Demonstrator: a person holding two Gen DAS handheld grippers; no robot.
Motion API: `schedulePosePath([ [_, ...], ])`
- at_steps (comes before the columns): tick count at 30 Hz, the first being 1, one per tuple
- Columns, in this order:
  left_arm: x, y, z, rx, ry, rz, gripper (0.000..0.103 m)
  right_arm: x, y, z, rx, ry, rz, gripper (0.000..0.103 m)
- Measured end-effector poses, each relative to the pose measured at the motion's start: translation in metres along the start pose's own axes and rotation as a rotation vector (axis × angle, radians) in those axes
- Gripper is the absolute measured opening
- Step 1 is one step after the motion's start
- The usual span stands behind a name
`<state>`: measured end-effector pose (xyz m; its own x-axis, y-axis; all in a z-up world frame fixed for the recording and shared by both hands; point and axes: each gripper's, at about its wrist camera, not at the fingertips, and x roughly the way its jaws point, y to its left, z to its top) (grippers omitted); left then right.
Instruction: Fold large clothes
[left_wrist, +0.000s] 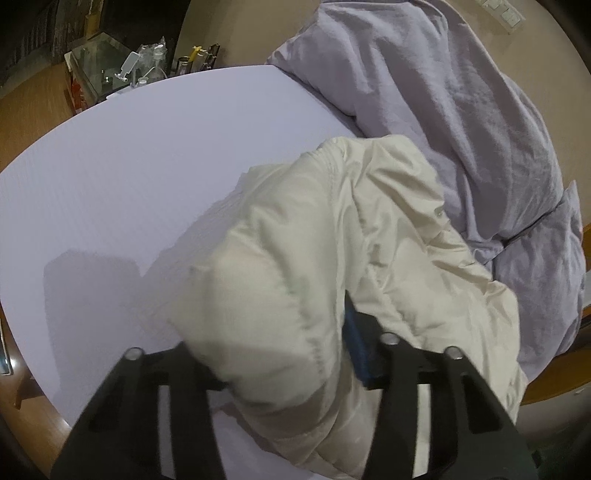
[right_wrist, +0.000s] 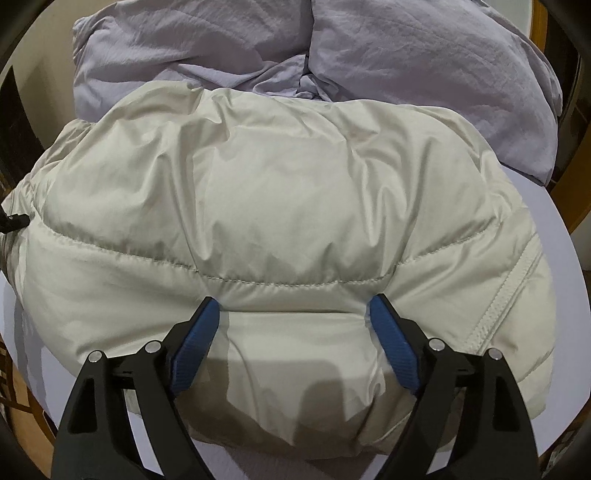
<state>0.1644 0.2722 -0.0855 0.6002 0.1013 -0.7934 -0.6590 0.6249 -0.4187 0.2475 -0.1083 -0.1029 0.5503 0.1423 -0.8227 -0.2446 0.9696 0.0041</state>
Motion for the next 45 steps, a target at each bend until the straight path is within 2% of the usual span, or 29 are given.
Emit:
schedulePosePath([
  [4, -0.006, -0.007, 0.001, 0.019, -0.007, -0.015, 0.035, 0.000, 0.000, -0.001, -0.007, -0.003, -0.003, 0.086],
  [20, -0.009, -0.006, -0.002, 0.022, -0.012, -0.034, 0.033, 0.000, 0.002, -0.003, -0.013, -0.008, -0.007, 0.086],
  [26, -0.003, -0.004, -0.002, 0.016, 0.004, -0.004, 0.043, 0.000, 0.001, -0.003, -0.015, -0.009, -0.006, 0.086],
  [30, 0.005, -0.004, -0.003, 0.018, 0.024, 0.019, 0.058, 0.000, 0.001, -0.003, -0.015, -0.009, -0.006, 0.086],
  [32, 0.006, -0.006, -0.003, 0.023, 0.025, 0.027, 0.059, 0.000, 0.002, -0.003, -0.015, -0.010, -0.006, 0.086],
  [37, -0.001, -0.007, -0.002, 0.021, 0.008, -0.008, 0.037, 0.000, 0.001, -0.004, -0.015, -0.011, -0.006, 0.086],
  [45, -0.016, -0.011, 0.000, -0.006, -0.007, -0.095, 0.030, 0.001, 0.002, -0.003, -0.016, -0.012, -0.013, 0.086],
])
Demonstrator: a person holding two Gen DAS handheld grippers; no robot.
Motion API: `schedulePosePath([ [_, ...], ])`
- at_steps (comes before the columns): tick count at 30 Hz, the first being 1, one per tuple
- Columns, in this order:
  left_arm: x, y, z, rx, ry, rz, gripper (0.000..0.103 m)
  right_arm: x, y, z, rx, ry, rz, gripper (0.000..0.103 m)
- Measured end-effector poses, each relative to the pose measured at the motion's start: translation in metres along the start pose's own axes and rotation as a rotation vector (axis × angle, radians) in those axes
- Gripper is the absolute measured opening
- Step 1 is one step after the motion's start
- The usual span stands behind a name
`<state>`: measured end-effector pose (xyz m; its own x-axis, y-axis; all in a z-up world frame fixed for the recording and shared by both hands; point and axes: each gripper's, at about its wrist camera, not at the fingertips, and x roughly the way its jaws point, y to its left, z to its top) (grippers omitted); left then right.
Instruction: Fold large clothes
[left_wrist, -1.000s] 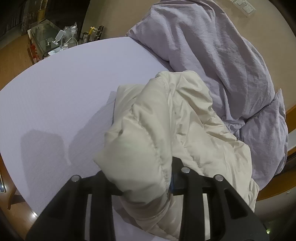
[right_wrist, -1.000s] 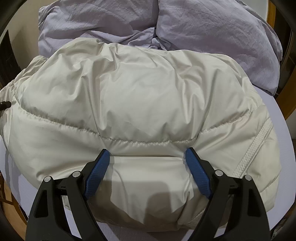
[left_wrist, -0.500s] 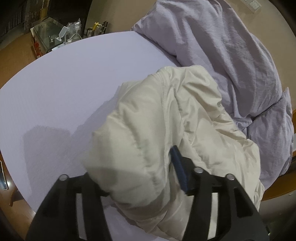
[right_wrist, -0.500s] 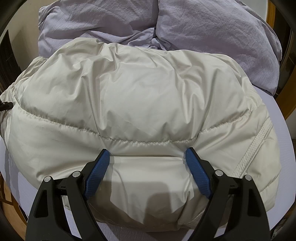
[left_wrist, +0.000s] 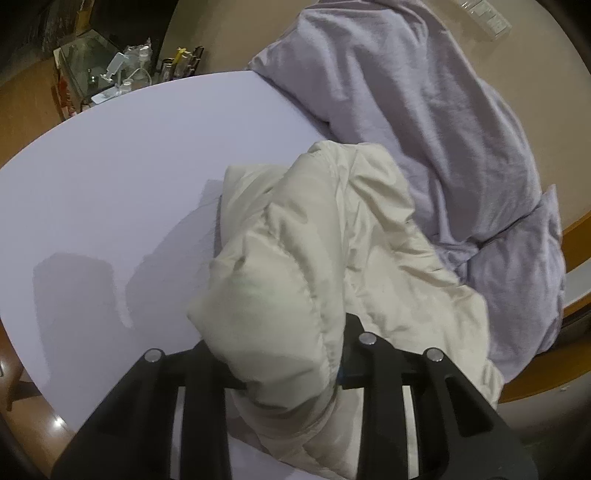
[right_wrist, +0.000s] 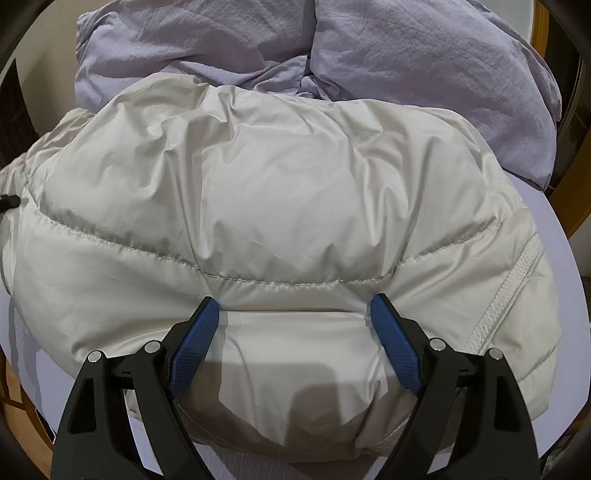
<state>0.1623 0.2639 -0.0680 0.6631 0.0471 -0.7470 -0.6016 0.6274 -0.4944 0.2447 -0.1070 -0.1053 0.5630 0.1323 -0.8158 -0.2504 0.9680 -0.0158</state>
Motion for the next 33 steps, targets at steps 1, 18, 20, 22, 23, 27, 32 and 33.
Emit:
schedulePosePath([
  [1, -0.004, -0.002, 0.001, 0.001, -0.005, -0.020, 0.029, 0.000, 0.000, 0.000, 0.000, 0.000, 0.000, 0.086],
  [18, -0.062, -0.104, -0.021, 0.210, -0.051, -0.330, 0.026, 0.001, -0.007, 0.000, 0.004, 0.003, -0.005, 0.086],
  [20, -0.066, -0.119, -0.027, 0.243, -0.047, -0.359, 0.026, 0.001, -0.009, 0.000, 0.005, 0.003, -0.002, 0.086],
  [22, -0.069, -0.134, -0.035, 0.278, -0.041, -0.384, 0.026, 0.000, -0.010, 0.000, 0.005, 0.005, 0.002, 0.086],
  [23, -0.071, -0.144, -0.041, 0.300, -0.035, -0.399, 0.026, 0.000, -0.011, 0.000, 0.006, 0.006, 0.005, 0.086],
  [27, -0.071, -0.174, -0.059, 0.365, -0.016, -0.430, 0.026, -0.005, -0.017, -0.001, 0.020, 0.003, 0.020, 0.086],
  [32, -0.064, -0.206, -0.084, 0.431, 0.021, -0.451, 0.026, -0.017, -0.034, -0.005, 0.056, -0.013, 0.020, 0.086],
  [33, -0.061, -0.213, -0.091, 0.446, 0.032, -0.455, 0.026, -0.020, -0.037, -0.007, 0.066, -0.017, 0.016, 0.086],
])
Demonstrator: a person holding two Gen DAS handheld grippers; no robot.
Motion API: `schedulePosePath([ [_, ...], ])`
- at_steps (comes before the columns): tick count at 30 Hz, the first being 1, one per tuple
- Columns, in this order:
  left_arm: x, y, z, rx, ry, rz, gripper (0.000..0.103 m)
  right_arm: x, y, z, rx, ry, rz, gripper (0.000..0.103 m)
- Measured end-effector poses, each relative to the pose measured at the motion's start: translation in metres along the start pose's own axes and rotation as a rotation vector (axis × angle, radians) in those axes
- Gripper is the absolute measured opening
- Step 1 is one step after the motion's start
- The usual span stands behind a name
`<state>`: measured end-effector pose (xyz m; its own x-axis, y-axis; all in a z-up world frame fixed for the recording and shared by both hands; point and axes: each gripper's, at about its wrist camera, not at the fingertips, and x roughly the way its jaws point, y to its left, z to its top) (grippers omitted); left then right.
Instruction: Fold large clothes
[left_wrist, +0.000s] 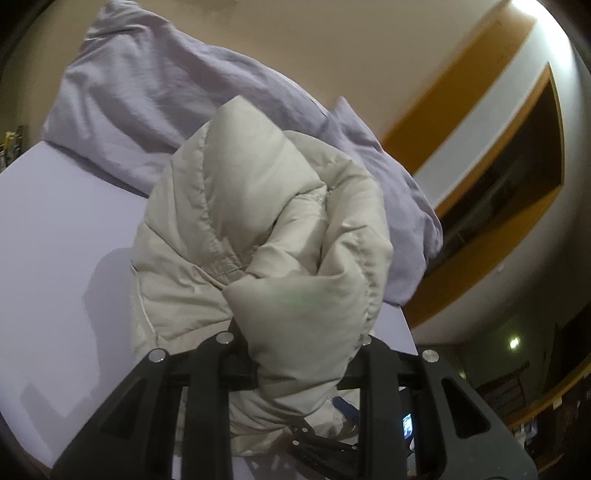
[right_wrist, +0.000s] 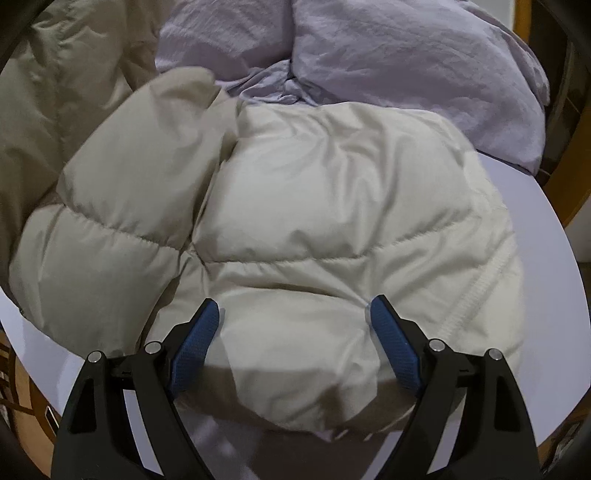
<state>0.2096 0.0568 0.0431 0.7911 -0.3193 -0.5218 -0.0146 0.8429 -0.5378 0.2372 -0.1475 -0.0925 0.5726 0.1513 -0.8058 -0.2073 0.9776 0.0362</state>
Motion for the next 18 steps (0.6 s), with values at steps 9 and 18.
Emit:
schedulePosePath([
  [9, 0.046, -0.050, -0.024, 0.099, 0.102, -0.046, 0.026, -0.028, -0.044, -0.012, 0.091, -0.040, -0.056, 0.086],
  [18, 0.076, -0.085, -0.050, 0.189, 0.181, -0.047, 0.026, -0.046, -0.092, -0.031, 0.210, -0.044, -0.117, 0.086],
])
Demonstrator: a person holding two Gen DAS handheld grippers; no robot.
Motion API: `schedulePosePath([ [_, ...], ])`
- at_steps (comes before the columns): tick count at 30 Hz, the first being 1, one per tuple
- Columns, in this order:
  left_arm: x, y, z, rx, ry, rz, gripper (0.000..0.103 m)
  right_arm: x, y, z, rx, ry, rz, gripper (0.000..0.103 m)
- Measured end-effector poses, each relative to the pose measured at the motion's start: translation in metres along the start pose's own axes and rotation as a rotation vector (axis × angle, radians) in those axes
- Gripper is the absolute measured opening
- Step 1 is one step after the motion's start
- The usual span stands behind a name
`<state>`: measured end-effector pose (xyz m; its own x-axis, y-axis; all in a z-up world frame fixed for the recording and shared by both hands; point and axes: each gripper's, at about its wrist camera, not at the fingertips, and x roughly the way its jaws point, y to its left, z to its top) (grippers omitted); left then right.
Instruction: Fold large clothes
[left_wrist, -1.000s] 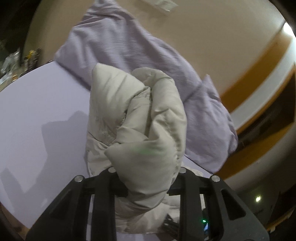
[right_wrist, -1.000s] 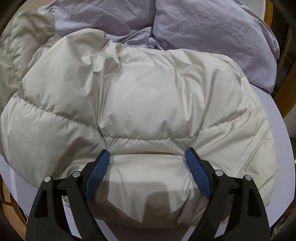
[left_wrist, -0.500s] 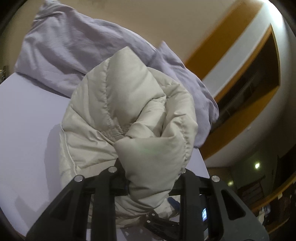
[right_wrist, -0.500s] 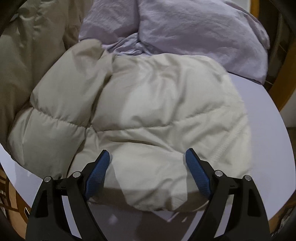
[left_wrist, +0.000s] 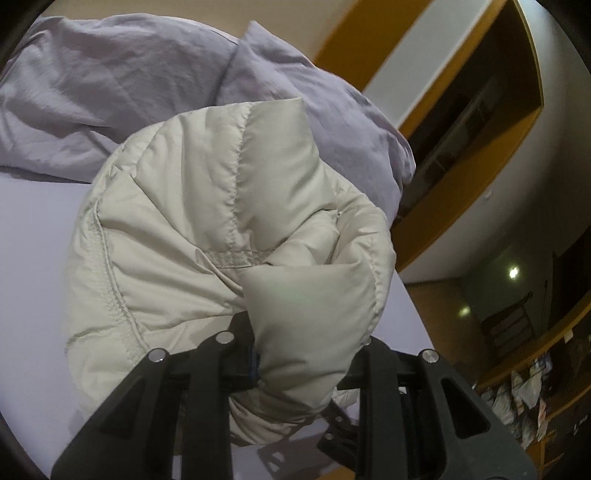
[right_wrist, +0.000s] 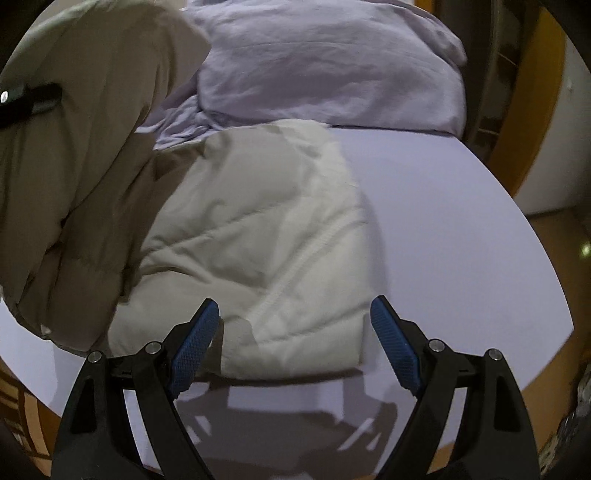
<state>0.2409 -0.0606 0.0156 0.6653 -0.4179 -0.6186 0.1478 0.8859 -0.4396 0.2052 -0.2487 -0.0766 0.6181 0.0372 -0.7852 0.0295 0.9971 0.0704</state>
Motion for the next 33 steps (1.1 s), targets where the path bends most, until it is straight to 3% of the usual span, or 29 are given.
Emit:
schedulePosePath([
  [17, 0.104, -0.072, -0.048, 0.228, 0.232, 0.054, 0.026, -0.014, -0.080, -0.029, 0.208, 0.013, -0.116, 0.086],
  [24, 0.110, -0.086, -0.058, 0.316, 0.240, 0.100, 0.028, -0.021, -0.092, -0.037, 0.247, 0.010, -0.133, 0.086],
  [26, 0.102, -0.089, -0.062, 0.344, 0.221, 0.123, 0.034, -0.025, -0.093, -0.037, 0.248, 0.003, -0.135, 0.086],
  [30, 0.080, -0.091, -0.062, 0.366, 0.192, 0.126, 0.058, -0.030, -0.092, -0.035, 0.244, -0.012, -0.133, 0.086],
  [33, 0.060, -0.092, -0.062, 0.371, 0.165, 0.124, 0.066, -0.037, -0.090, -0.030, 0.241, -0.030, -0.119, 0.086],
])
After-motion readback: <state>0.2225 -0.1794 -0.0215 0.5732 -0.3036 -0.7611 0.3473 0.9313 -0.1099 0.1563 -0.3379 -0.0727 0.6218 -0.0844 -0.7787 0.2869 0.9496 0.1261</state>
